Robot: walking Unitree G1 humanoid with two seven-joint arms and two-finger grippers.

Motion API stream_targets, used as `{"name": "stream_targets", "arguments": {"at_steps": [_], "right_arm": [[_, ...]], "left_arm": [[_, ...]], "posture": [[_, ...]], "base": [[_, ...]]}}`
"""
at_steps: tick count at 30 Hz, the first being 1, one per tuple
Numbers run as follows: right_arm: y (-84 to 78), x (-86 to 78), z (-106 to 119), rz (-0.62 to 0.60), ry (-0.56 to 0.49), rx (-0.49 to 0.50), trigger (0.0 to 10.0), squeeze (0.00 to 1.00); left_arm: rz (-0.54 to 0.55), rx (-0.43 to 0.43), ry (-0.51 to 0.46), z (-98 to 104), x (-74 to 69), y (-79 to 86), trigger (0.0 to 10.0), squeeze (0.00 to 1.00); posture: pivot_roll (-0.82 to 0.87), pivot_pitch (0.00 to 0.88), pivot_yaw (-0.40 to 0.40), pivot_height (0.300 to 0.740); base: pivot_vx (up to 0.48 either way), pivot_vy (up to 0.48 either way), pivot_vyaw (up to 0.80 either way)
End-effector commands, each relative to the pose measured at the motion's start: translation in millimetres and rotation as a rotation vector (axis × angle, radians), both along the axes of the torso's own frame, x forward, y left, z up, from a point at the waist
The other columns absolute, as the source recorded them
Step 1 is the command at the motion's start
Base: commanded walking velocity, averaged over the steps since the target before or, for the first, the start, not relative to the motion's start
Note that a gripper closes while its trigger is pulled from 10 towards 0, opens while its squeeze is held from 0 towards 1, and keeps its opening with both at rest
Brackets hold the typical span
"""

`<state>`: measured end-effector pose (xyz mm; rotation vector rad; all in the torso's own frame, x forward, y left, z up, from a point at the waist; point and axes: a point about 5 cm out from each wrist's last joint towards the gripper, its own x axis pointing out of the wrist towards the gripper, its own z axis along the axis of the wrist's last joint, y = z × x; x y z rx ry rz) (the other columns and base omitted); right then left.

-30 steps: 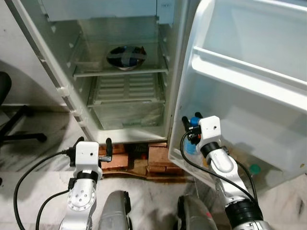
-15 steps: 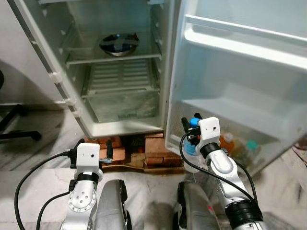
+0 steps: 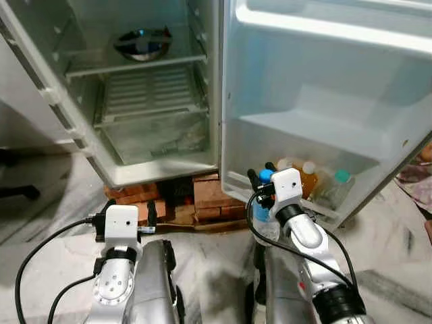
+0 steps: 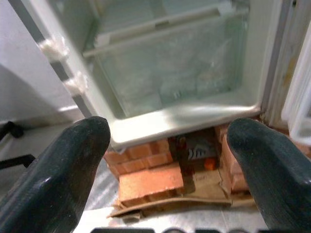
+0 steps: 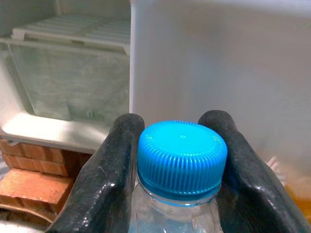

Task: Restocking fridge

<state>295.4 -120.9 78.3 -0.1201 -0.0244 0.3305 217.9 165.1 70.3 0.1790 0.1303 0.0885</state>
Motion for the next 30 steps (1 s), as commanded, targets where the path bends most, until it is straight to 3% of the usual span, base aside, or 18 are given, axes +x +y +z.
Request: {"name": "stream_targets", "arguments": {"at_steps": [1,11,19,25,26,30], "right_arm": [[6.6,2.4,4,0.029,-0.022,-0.001,10.0,0.0],[21.9,11.1,8,0.091,-0.046,-0.018,10.0,0.0],[45.5,33.3,34,0.16,-0.181,-0.103,10.0,0.0],[62.2,48.8,65,0.216,-0.342,-0.18,10.0,0.0],[66.7,50.4,78,0.237,-0.45,-0.244,10.0,0.0],[69.8,49.2,90,0.286,-0.579,-0.338,10.0,0.0]], "left_arm": [[0.003,0.009,0.0,2,-2.1,0.5,10.0,0.0],[-0.034,0.048,-0.001,12,-11.5,-3.8,10.0,0.0],[-0.07,0.049,0.012,16,-17.8,-10.1,10.0,0.0],[-0.063,0.052,0.008,22,-20.2,-9.9,10.0,0.0],[-0.055,0.055,0.005,24,-20.4,-8.8,10.0,0.0],[-0.043,0.058,0.0,26,-20.6,-7.0,10.0,0.0]], "posture": [[0.01,0.161,0.04,0.52],[0.05,0.205,0.038,0.52],[0.07,0.245,0.034,0.52],[0.09,0.273,0.025,0.52],[0.09,0.292,0.022,0.52],[0.1,0.288,0.02,0.52]], "base": [[0.0,0.0,0.0],[0.0,0.0,0.0],[0.0,0.0,0.0],[0.0,0.0,0.0],[0.0,0.0,0.0],[0.0,0.0,0.0]]}}
